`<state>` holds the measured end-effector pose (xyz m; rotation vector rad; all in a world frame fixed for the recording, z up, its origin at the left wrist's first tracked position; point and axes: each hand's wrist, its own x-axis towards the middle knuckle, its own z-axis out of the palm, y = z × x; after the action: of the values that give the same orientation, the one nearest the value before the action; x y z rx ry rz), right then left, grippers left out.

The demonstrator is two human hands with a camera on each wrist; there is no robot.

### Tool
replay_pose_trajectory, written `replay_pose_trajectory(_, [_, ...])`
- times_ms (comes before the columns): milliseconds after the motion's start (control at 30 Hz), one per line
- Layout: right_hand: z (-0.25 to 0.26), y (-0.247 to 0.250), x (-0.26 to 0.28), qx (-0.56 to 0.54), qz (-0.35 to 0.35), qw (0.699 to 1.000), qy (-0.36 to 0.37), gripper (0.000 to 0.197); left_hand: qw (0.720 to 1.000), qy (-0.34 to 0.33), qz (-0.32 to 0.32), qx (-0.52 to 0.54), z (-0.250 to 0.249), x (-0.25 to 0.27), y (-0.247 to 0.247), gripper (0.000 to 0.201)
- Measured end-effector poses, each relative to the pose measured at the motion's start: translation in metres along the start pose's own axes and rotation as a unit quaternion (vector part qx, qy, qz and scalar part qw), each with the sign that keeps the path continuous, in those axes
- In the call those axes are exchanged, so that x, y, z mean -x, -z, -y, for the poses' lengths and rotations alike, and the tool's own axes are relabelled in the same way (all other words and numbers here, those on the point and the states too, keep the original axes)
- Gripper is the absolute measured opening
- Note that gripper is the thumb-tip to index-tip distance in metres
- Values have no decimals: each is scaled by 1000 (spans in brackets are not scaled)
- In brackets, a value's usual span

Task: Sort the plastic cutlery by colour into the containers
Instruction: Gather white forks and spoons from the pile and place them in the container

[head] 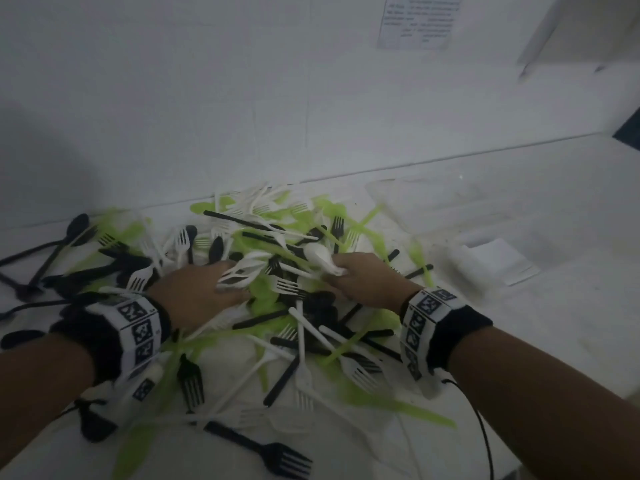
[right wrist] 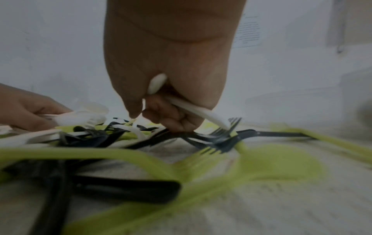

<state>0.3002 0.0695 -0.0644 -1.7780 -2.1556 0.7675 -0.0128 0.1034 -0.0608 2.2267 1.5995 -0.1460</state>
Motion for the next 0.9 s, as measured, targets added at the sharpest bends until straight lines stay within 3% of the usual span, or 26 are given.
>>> replay_pose_trajectory(67, [-10, 1, -1, -25, -59, 997, -35, 25, 999, 29, 17, 2, 5, -5, 6, 98])
replay_pose_trajectory(133, [-14, 2, -3, -30, -72, 996, -40, 31, 998, 41, -3, 38, 9, -6, 11, 96])
replay_pose_trajectory(267, [8, -4, -9, 12, -1, 1000, 23, 36, 980, 60, -131, 140, 21, -3, 13, 67])
replay_pose_trajectory(367, [32, -15, -21, 95, 72, 991, 67, 45, 981, 99, -122, 118, 37, 4, 12, 49])
replay_pose_trajectory(433, [37, -19, -36, 135, 82, 985, 76, 44, 983, 99, -98, 121, 46, 12, 11, 32])
replay_pose_trajectory(500, [34, -16, -51, 142, 72, 985, 60, 40, 986, 87, -70, 125, 53, 21, 9, 32])
replay_pose_trajectory(633, [24, -7, -71, 155, 38, 987, -2, 63, 988, 65, -43, 134, 60, 37, 4, 39])
replay_pose_trajectory(700, [24, -7, -75, 137, 23, 990, -10, 63, 987, 62, -62, 138, 58, 44, 1, 42])
replay_pose_trajectory(767, [26, -8, -76, 116, -4, 993, -20, 58, 980, 65, -101, 155, 52, 51, 0, 31])
replay_pose_trajectory(900, [26, -12, -68, 75, -68, 994, -32, 37, 969, 62, -156, 182, 53, 58, -2, 23])
